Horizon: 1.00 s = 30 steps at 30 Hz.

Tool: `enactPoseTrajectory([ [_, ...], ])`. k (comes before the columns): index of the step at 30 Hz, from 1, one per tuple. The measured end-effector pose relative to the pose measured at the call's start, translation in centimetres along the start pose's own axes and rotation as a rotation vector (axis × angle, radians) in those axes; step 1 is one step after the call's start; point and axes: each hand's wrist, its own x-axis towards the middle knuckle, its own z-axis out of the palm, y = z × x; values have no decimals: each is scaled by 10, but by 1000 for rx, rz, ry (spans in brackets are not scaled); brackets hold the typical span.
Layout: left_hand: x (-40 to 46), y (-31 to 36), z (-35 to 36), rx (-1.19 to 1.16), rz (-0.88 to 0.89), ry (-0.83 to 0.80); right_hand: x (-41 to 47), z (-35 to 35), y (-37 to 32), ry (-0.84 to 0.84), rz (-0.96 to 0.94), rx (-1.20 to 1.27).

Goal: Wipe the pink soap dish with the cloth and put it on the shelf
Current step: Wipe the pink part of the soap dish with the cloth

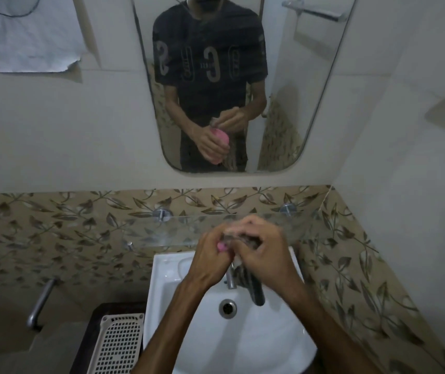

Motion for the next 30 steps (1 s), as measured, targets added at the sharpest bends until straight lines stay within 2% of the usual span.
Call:
enactPoseTrajectory([
  [3,-1,-2,1,36,29,25,13,-7,8,145,201,54],
  [7,-3,-4,-4,47,123,28,-8,5,3,23,32,5],
  [11,-3,-10,2,123,133,19,11,-5,19,113,226,89],
  [14,-4,-10,-1,128,197,48,13,-3,25,112,202,98],
  [16,-2,-8,-3,147,255,77,15,-4,32,64,304,245],
  [18,-3,-6,-1,183,323,103,19,-7,38,-23,510,514],
  [21,-7,-3,-1,210,301,181,17,-10,44,-150,684,823],
  [23,-7,-6,-4,216,277,207,16,-11,45,-185,682,923],
  [25,-7,-7,-7,242,220,136,15,-15,41,-169,616,894],
  [30,-13,0,-21,-3,-168,-275,17,-19,23,-125,232,401],
])
